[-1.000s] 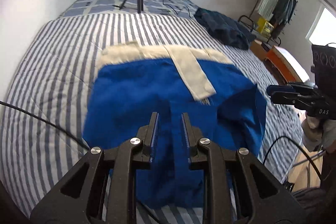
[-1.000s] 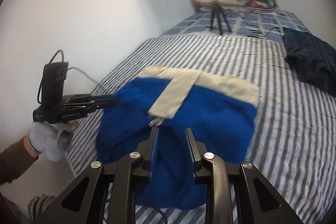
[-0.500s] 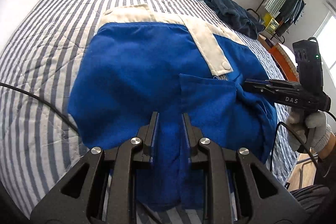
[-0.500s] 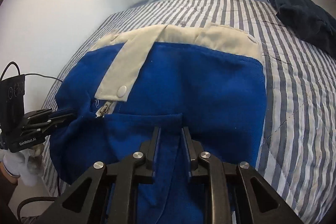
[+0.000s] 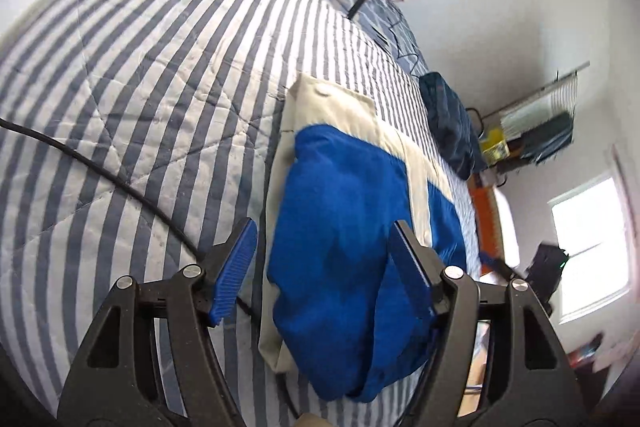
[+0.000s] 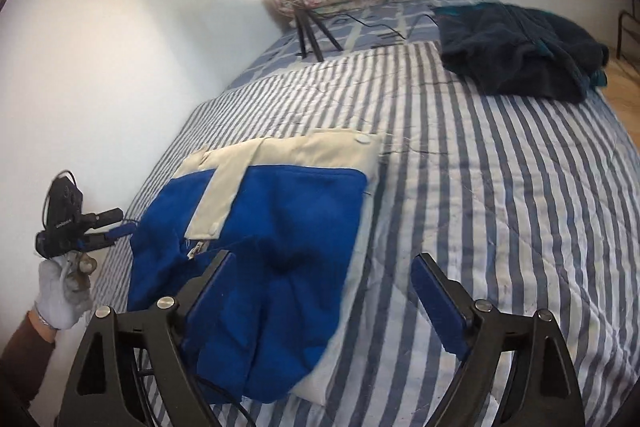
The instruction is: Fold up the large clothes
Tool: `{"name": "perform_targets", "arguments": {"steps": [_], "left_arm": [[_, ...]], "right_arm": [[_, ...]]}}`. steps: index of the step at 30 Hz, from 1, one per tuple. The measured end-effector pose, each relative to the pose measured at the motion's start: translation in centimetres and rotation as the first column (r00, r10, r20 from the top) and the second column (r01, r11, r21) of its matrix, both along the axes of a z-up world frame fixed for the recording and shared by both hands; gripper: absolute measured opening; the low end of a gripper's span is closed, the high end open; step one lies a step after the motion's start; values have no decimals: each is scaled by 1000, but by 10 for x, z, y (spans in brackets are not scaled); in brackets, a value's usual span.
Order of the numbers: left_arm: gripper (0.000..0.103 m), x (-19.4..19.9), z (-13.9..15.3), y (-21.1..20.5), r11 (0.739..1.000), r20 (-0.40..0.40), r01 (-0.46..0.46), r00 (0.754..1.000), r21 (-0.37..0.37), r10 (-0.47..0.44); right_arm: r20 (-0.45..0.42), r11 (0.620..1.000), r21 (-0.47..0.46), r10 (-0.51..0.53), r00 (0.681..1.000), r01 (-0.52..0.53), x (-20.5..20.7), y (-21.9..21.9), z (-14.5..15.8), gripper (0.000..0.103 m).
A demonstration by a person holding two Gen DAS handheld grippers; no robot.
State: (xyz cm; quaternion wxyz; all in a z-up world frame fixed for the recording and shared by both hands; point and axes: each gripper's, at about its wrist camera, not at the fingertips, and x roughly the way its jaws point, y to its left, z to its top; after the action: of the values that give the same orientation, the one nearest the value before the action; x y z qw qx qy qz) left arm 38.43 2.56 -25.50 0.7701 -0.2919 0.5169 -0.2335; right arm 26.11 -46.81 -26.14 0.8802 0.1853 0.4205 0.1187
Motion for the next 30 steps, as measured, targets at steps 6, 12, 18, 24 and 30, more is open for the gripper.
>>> {"name": "perform_targets", "arguments": {"steps": [6,12,18,24,30], "left_arm": [[70,24,-27,15,989,-93,-50,995,-142,37],[71,38,-53,13,981,-159,-14,987,-191,-16],[71,39,-64,-1,978,-156,57,984,-199,-89],[70,32,-68,-8,968,-164,87,978,-235,-128],[70,43,-67,-20,968,-168,85,978,-235,-127]], "right_arm": [[-76,990,140,17,997,-6,15,-21,-26,90],[-135,974,222,72,988,-41,30,-23,-53,90],[-172,950,304,130,976,-72,42,-19,-77,90],[-154,895,429,209,966,-125,45,-17,-88,81],[-130,870,469,234,964,-148,60,1,-97,81]]}}
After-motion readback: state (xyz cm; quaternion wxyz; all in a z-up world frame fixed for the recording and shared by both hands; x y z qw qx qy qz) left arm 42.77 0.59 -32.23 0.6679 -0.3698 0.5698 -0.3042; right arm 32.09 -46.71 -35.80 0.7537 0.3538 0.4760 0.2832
